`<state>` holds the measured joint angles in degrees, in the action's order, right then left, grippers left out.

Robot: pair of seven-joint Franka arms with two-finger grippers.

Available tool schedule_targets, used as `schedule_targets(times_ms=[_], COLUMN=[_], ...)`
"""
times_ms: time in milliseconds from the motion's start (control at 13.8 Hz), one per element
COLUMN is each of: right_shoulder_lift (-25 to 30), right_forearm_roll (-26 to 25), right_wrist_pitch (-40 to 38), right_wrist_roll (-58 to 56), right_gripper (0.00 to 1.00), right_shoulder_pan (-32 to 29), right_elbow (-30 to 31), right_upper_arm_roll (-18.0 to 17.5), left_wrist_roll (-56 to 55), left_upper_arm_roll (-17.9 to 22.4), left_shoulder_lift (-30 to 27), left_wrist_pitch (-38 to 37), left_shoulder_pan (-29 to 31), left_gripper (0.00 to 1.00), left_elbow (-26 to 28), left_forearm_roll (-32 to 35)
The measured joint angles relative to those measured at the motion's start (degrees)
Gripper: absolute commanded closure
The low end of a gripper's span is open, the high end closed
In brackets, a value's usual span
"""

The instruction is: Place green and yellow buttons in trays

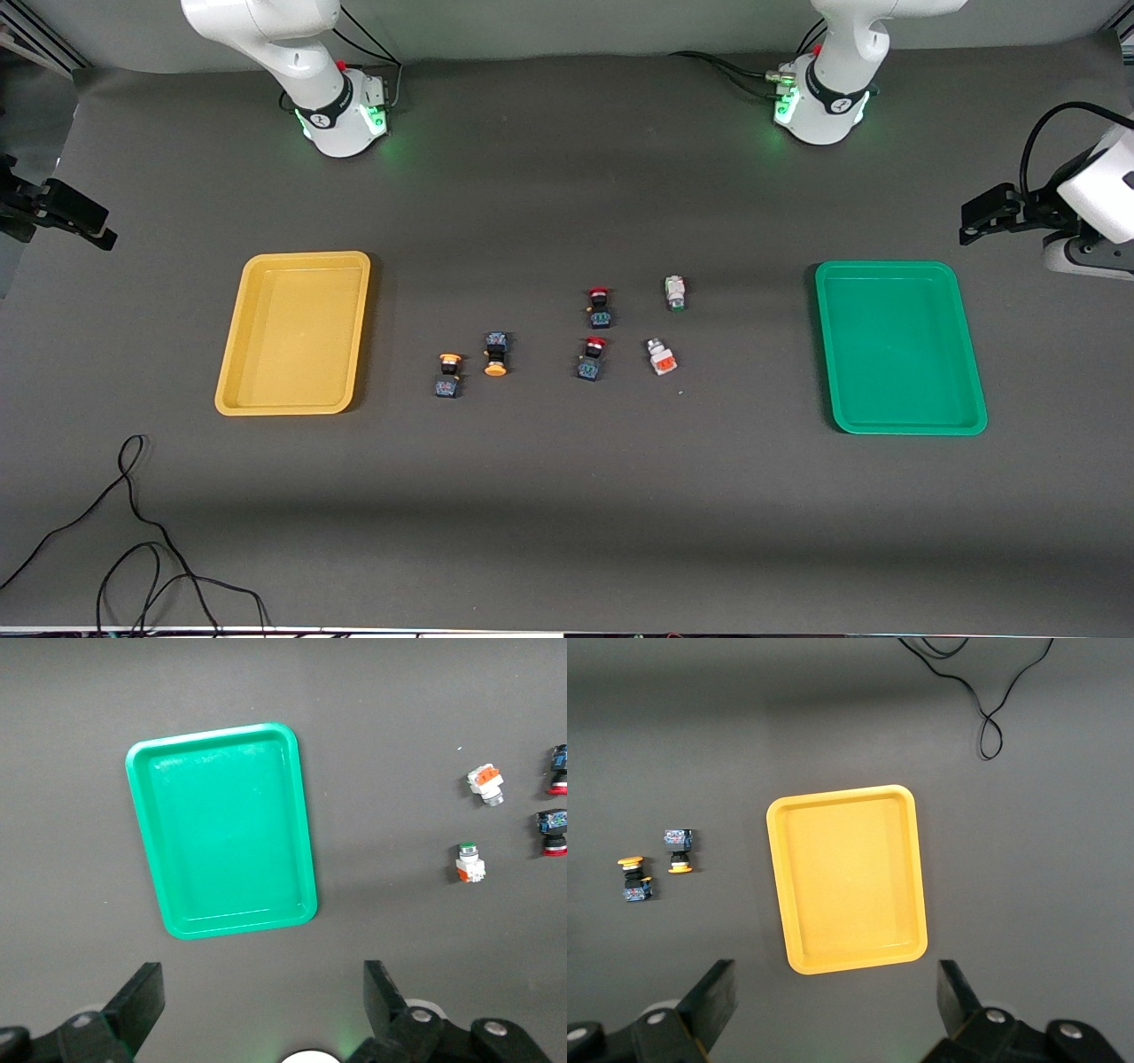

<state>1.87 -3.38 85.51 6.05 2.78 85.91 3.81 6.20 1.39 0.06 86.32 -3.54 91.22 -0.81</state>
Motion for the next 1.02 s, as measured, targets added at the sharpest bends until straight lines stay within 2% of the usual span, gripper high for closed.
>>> schedule_targets(times_ms=[581,799,1017], right_shoulder_lift=[0.0,0.0,-0.1], right_forearm_roll=[0.0,0.0,0.1], right_wrist_pitch=[-0.6,-1.2,-2.7], right_wrist_roll=[0.0,-1.2,-6.4], right_gripper=[0.00,0.00,0.00], right_shoulder_pan=[0.0,0.3,0.5], right_elbow=[0.0,0.0,0.0], right_upper_arm_roll=[0.6,0.5,0.3], left_wrist_roll=[0.0,-3.4,-12.2], left_upper_arm_roll=[-0.2,-3.0,-9.6], left_shoulder_lift=[-0.6,-4.7,-7.5], left_wrist_pitch=[0.2,6.1,10.5], left_shoulder_pan=[-0.1,-0.8,-2.7], left_gripper=[0.00,0.00,0.00], left_elbow=[2.2,11.1,18.3], left_forearm_roll=[-0.2,-0.6,-1.3])
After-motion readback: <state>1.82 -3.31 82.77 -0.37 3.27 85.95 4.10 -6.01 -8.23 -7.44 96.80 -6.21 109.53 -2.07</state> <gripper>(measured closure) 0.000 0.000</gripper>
